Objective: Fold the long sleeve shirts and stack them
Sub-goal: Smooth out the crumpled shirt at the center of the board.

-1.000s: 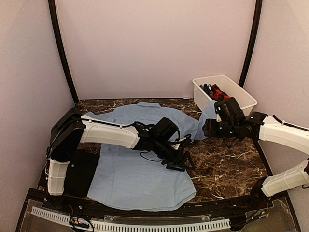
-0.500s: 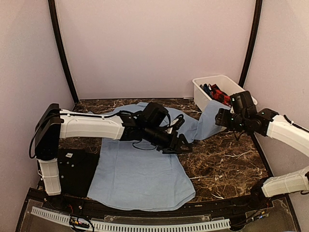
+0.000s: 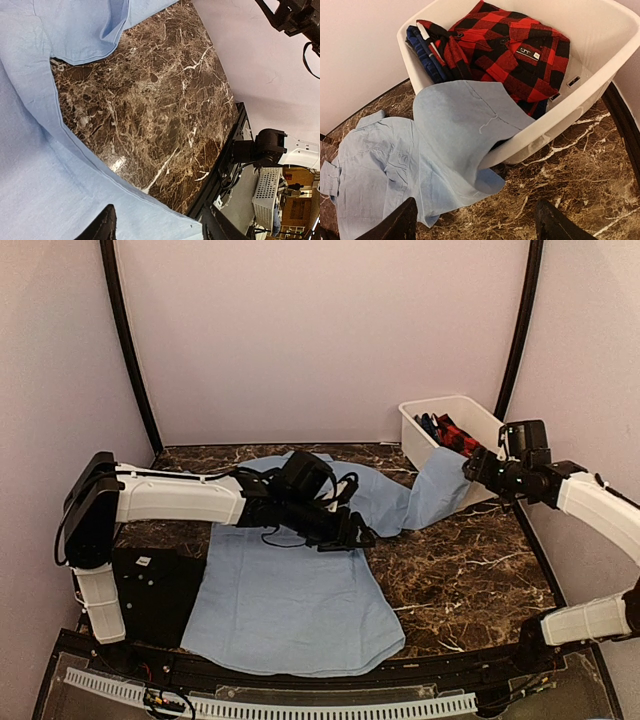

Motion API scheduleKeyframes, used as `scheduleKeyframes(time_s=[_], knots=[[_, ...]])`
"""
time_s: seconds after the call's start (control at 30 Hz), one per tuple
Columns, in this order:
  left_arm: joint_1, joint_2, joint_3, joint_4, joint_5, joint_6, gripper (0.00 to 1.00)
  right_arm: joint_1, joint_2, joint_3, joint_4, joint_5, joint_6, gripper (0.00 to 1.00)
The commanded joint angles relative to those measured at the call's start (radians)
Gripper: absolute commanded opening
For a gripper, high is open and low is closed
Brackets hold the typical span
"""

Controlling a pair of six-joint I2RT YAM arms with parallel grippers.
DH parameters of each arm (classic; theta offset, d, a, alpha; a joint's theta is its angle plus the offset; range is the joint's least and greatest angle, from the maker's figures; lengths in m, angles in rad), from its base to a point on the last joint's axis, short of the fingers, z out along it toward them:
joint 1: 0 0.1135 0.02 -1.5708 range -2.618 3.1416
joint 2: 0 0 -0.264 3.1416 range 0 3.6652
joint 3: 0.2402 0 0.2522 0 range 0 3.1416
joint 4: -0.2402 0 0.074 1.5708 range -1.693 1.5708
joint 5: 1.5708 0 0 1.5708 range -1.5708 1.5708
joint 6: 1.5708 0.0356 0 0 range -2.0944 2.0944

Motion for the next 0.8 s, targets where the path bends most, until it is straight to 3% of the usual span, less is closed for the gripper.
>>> scheduleKeyframes(time_s=[0.0,0.17,0.77], knots=[[0.009,-0.068,-0.036,-0.022,-0.01,0.013,0.57,-0.076,0.059,0.033,0.078,-0.188,-0.044,0.77],[0.016,-0.08,-0.06,-0.016,-0.01,0.011,0.57,-0.132,0.093,0.031,0.114,-0.308,-0.039,0.76],[0.024,-0.067,-0.063,-0.01,0.006,0.005,0.56,-0.171,0.089,0.073,0.109,-0.363,-0.013,0.61]])
